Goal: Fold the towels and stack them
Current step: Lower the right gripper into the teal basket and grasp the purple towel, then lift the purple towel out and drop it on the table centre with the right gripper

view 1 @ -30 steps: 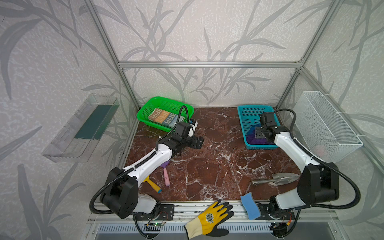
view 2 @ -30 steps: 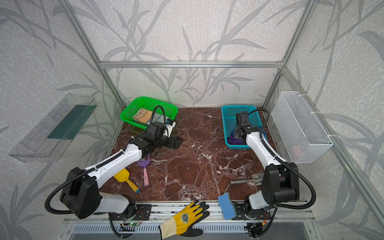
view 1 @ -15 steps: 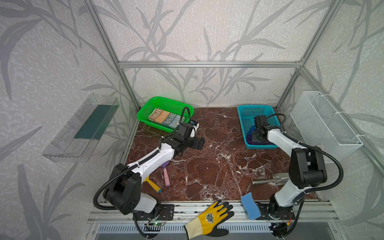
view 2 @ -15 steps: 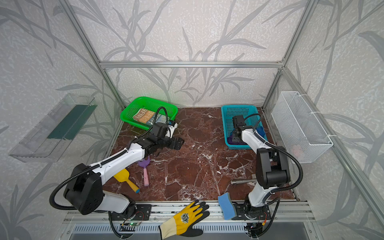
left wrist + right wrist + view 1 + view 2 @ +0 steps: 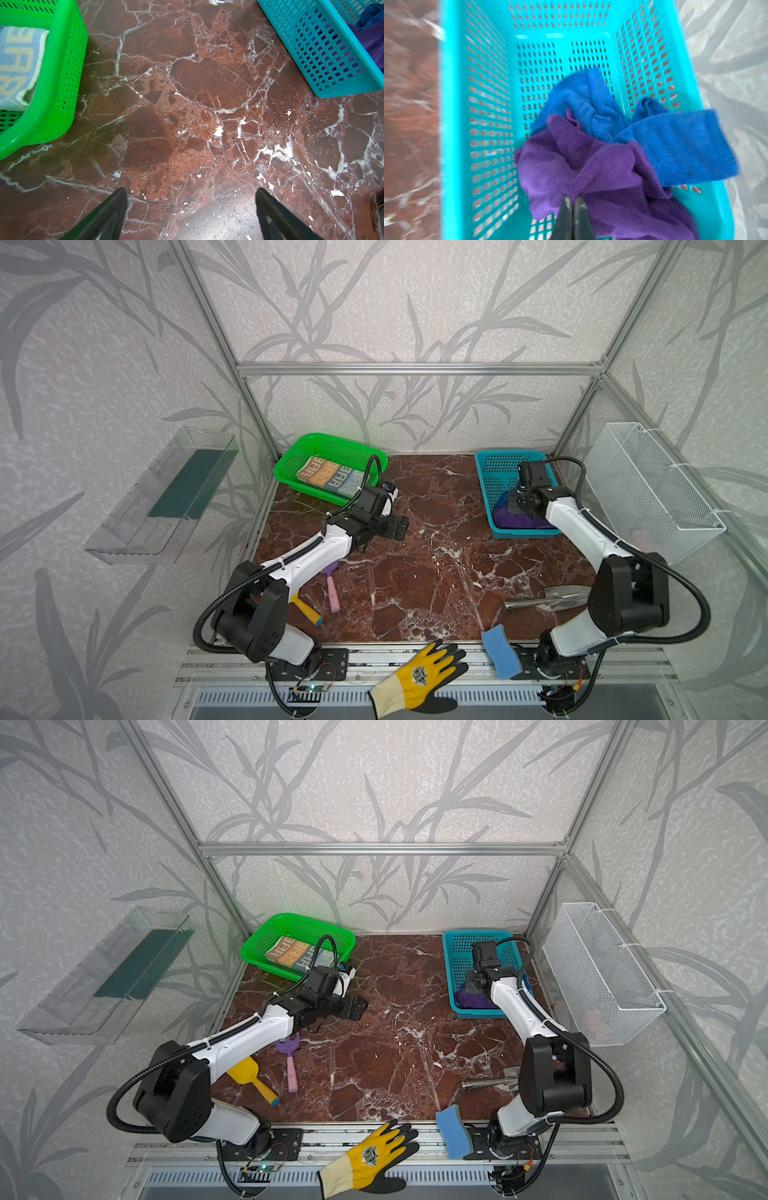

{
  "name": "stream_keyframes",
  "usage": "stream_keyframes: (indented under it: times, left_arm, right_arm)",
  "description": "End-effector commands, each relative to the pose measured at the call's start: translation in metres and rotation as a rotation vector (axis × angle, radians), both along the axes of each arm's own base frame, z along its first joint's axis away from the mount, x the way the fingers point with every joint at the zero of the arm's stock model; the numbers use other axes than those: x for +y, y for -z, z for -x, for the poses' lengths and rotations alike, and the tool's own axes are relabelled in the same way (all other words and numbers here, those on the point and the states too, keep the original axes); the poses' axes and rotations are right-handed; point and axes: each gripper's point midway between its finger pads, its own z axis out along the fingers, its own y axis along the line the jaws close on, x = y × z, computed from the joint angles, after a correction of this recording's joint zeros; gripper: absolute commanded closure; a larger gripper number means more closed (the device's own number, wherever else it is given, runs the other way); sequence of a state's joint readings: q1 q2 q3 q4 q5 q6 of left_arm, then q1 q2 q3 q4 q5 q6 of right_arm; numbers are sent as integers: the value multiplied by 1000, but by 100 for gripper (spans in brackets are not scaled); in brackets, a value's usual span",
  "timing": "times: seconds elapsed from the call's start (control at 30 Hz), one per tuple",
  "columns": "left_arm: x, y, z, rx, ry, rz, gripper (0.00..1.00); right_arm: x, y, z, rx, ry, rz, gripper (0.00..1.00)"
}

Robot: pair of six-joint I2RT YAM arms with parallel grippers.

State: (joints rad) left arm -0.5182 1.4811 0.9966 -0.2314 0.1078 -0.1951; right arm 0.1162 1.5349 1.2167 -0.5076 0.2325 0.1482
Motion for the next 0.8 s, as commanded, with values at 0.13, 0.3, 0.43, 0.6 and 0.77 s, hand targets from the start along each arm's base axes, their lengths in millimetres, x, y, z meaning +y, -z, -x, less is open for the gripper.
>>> stream_keyframes:
  times: [0.13,0.3,0.43,0.6,0.77]
  left_arm:
    - [0,-4,-4,-19,-12,-10,4]
    - [5,-6,-6,-38,-27,-32,4]
    - [10,-8,-5,-48,-40,-49,4]
    - [16,-14,-3,-66,-57,-61,4]
    - [23,-21,2,-92,-76,-64,4]
  right_arm:
    - [52,-104,5,-205,-253,-87,100]
    - [102,-155,23,-291,-444,-93,100]
    - [140,-187,44,-356,-581,-121,100]
    - [186,-217,73,-416,-734,-191,100]
    - [223,-223,91,-427,-836,-271,100]
